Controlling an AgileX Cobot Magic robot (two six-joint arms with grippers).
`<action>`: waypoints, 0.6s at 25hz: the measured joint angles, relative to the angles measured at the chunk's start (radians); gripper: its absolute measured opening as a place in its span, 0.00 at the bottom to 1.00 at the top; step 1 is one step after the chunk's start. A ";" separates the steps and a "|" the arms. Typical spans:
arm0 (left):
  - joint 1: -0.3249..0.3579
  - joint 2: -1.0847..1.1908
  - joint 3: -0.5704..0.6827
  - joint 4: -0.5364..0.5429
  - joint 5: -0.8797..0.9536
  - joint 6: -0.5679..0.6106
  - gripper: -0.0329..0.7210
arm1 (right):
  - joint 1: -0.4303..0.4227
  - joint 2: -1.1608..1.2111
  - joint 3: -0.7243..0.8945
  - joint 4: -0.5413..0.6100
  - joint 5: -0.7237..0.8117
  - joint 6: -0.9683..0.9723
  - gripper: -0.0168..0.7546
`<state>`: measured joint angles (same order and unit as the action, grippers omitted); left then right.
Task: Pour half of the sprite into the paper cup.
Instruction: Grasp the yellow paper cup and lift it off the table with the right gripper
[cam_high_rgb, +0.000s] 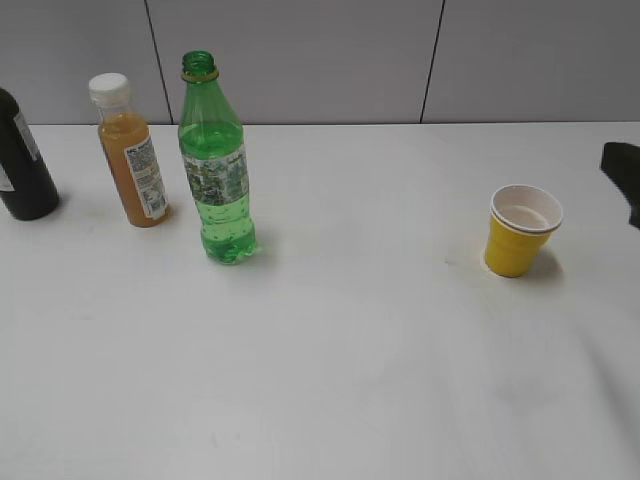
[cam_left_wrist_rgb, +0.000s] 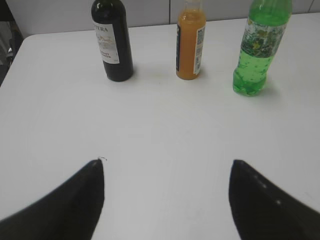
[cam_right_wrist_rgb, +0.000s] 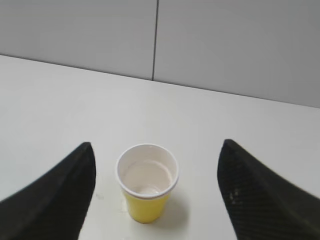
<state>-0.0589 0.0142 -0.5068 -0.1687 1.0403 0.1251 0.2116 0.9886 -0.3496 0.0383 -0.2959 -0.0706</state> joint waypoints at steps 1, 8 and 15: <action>0.000 0.000 0.000 0.000 0.000 0.000 0.83 | 0.012 0.025 0.014 0.015 -0.037 0.000 0.76; 0.000 0.000 0.000 0.000 0.000 0.000 0.83 | 0.027 0.157 0.105 0.060 -0.255 0.000 0.76; 0.000 0.000 0.000 0.000 0.000 0.000 0.83 | 0.027 0.333 0.201 0.060 -0.534 0.029 0.86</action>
<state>-0.0589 0.0142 -0.5068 -0.1687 1.0403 0.1251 0.2387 1.3212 -0.1483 0.0988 -0.8295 -0.0414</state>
